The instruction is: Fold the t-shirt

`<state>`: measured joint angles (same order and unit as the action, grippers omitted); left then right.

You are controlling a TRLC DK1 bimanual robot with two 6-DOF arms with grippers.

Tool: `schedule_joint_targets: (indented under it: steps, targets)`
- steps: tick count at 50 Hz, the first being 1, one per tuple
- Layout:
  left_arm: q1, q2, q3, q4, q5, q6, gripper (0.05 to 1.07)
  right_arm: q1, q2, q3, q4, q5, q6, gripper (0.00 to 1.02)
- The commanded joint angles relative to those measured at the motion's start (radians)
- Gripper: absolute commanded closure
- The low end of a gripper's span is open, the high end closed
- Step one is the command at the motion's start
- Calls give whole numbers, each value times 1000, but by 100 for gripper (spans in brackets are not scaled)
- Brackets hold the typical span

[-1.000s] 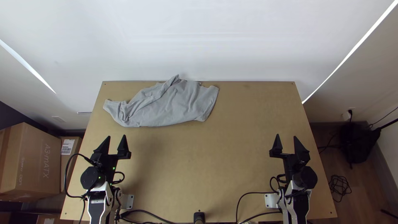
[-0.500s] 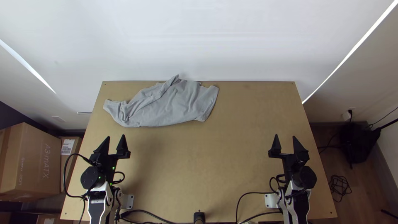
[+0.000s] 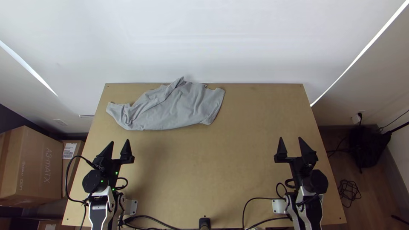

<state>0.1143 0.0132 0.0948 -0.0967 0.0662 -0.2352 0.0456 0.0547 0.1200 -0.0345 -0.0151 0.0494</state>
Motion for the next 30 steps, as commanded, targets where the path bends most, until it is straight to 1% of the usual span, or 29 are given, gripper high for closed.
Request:
schedule_joint_targets:
  steps: [1, 9, 18, 22, 30]
  targets:
    - [12, 47, 79, 8, 0, 13, 10, 10, 88, 81, 27, 3, -31, 3]
    - [30, 197, 189, 9, 0, 20, 10, 42, 232, 178, 59, 3, -37, 3]
    - [56, 415, 338, -6, 0, 53, 10, 108, 399, 296, 81, 12, -36, 3]
    - [70, 505, 410, -34, 0, 62, 10, 132, 479, 352, 93, 40, -34, 3]
    - [88, 643, 522, -90, 0, 66, 10, 221, 640, 497, 35, 106, -28, 3]
